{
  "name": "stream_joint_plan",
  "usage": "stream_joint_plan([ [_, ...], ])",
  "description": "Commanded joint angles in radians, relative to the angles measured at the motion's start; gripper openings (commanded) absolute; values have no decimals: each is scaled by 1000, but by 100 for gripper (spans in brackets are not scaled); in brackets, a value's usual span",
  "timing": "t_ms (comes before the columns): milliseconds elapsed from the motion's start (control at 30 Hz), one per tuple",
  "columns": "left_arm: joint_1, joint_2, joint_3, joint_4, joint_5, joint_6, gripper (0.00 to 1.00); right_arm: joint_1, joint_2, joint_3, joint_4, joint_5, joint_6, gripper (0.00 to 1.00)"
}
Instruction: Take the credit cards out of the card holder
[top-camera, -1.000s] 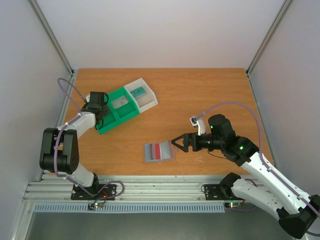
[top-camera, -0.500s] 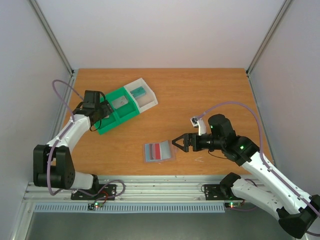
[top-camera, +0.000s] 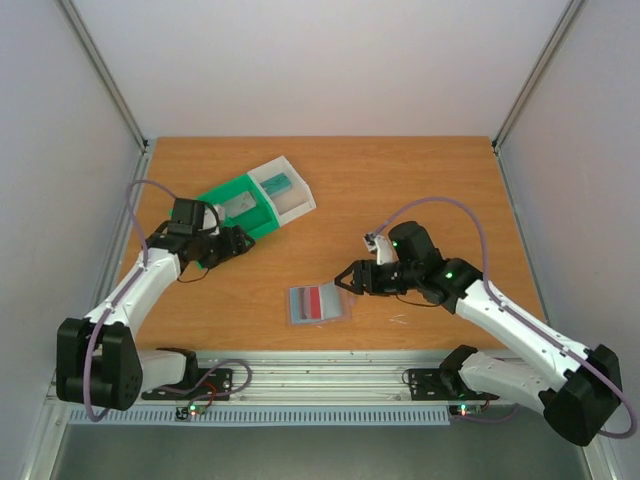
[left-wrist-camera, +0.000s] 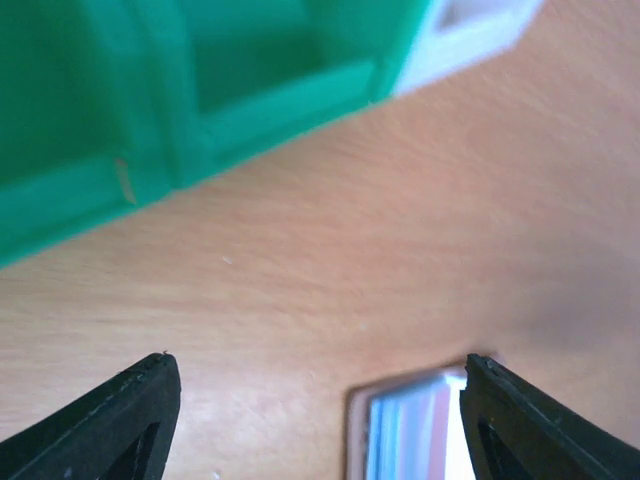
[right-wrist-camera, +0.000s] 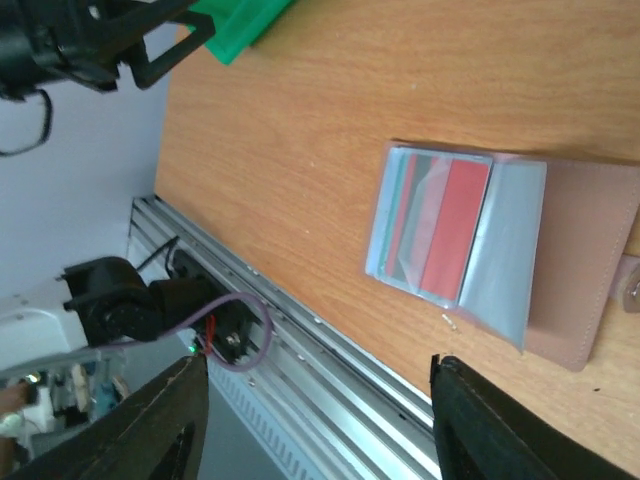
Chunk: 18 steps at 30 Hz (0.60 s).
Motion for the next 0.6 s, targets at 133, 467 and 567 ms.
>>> stream_joint_plan([
  [133,-146,-11,-43,16,186,18,68,85,141,3,121,28,44,43],
  [467,-266,16,-178,260,262,-122,64,146,387,15,238,69,88,35],
  [567,-274,23,-225,334,278,-163,63,152,441,11,298,56,96,33],
])
